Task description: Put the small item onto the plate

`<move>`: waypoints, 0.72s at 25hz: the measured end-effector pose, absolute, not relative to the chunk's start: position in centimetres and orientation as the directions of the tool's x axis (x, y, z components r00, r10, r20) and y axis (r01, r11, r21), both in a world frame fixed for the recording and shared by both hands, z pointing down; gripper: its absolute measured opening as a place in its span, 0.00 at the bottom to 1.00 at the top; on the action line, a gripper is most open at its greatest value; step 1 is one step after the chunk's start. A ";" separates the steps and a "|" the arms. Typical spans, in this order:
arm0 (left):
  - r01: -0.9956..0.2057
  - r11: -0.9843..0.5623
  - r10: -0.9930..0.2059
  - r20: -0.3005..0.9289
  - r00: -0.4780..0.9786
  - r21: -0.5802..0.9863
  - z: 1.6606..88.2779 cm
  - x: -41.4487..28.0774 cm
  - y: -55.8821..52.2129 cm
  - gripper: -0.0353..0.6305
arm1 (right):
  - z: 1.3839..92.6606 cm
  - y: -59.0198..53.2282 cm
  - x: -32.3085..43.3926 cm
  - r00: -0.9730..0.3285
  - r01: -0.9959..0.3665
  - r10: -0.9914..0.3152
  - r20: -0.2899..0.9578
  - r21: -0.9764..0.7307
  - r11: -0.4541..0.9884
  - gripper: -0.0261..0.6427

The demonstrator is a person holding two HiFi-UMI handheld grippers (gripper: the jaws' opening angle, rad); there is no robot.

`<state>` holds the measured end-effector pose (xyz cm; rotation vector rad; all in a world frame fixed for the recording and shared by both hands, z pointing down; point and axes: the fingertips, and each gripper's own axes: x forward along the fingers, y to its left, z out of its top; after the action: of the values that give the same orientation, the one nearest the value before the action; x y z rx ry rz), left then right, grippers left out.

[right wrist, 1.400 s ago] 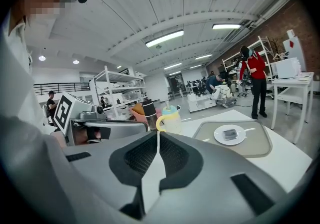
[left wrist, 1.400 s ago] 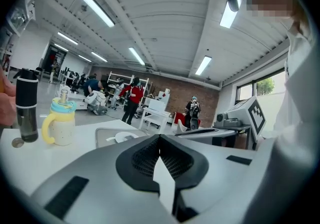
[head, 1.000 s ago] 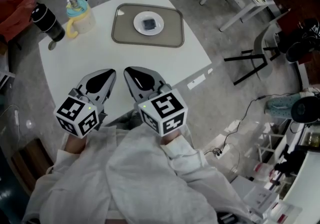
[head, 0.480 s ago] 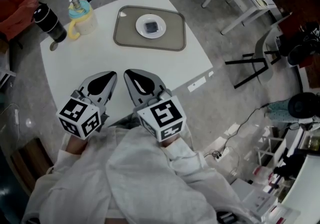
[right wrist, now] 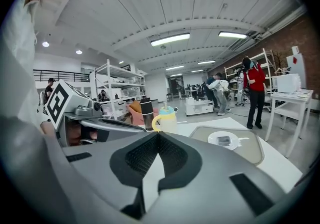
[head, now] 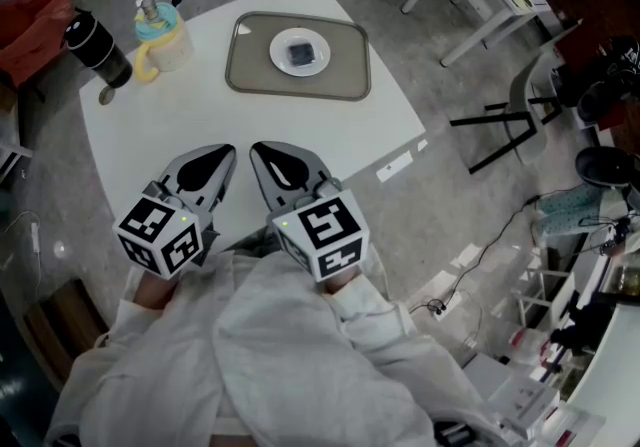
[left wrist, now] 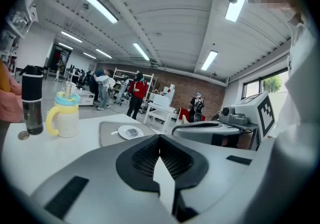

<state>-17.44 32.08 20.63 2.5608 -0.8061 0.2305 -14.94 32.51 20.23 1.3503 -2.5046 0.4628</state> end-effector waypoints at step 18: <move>-0.581 -0.709 -0.494 0.308 0.813 0.399 21.4 -17.4 31.8 0.07 | 21.4 32.1 -14.1 -0.502 -0.860 -0.754 0.423 -0.156 0.485 0.06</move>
<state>-17.40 31.77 21.43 2.5115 -0.7973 0.2445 -14.08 32.09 21.36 1.3664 -2.4375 0.5066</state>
